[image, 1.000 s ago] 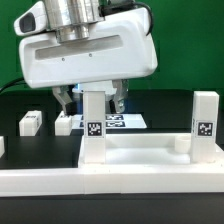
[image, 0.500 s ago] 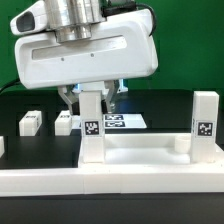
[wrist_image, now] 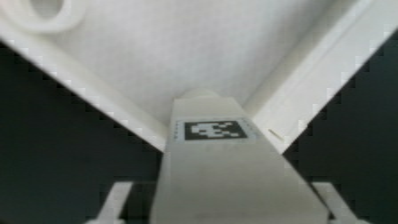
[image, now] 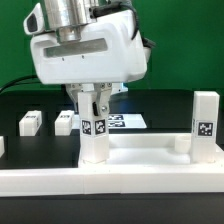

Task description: Assemble desk

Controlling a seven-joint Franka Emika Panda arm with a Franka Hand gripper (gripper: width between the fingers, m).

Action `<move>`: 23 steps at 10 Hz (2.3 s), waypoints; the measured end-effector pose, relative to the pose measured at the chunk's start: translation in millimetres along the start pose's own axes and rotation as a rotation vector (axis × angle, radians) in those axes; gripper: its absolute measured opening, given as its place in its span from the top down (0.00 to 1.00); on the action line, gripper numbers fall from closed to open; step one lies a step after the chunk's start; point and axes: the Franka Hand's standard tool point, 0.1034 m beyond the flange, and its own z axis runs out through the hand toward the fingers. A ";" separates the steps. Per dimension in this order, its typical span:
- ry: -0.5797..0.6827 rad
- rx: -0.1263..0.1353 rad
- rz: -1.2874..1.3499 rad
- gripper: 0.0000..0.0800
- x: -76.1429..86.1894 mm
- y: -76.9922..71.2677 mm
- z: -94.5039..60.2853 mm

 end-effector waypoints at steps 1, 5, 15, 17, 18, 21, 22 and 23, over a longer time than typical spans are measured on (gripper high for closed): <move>0.000 0.001 0.238 0.64 -2.2 -1.8 -0.1; -0.053 0.053 0.795 0.64 -2.2 -5.9 0.8; -0.016 0.019 -0.131 0.19 -3.8 -3.0 1.8; 0.018 -0.024 -0.577 0.19 -1.0 -2.8 1.2; 0.008 -0.033 -0.754 0.19 -0.1 -2.3 1.5; 0.010 -0.031 -0.702 0.36 -0.1 -2.3 1.8; 0.010 -0.031 -0.701 0.53 -0.1 -2.3 1.8; 0.013 -0.030 -0.570 0.64 0.7 -1.7 1.6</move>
Offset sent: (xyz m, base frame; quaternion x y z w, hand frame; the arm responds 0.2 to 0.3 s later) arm 0.0141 -0.0053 0.0092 0.0916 -0.0319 0.3620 0.9271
